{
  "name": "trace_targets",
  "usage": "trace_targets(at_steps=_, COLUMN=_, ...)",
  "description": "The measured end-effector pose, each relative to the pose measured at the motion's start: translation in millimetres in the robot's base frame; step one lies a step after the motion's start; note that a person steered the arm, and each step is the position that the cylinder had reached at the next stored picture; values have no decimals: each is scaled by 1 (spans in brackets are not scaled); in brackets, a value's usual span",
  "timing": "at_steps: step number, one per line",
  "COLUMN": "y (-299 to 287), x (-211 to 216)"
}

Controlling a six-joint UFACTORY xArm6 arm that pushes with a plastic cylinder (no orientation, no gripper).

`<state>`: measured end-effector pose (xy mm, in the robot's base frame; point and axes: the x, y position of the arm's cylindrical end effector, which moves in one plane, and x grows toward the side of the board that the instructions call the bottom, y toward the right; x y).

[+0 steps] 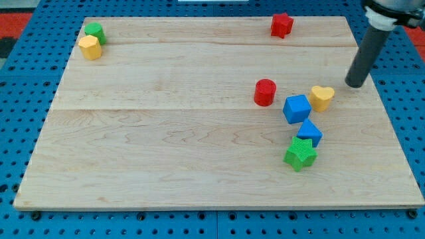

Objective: Move the blue cube to the bottom of the yellow hexagon

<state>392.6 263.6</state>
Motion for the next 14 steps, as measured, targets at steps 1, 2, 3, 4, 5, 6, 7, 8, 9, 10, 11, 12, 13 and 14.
trace_targets(at_steps=1, y=-26, x=47)
trace_targets(at_steps=2, y=-100, x=54)
trace_targets(at_steps=3, y=-180, x=44)
trace_targets(at_steps=4, y=-182, x=73)
trace_targets(at_steps=5, y=-191, x=86)
trace_targets(at_steps=6, y=-252, x=89)
trace_targets(at_steps=7, y=-328, x=41)
trace_targets(at_steps=8, y=-344, x=23)
trace_targets(at_steps=9, y=-336, x=30)
trace_targets(at_steps=10, y=-331, x=-3)
trace_targets(at_steps=11, y=-293, x=-5)
trace_targets(at_steps=12, y=-264, x=-21)
trace_targets(at_steps=13, y=-312, x=-61)
trace_targets(at_steps=14, y=-376, x=-74)
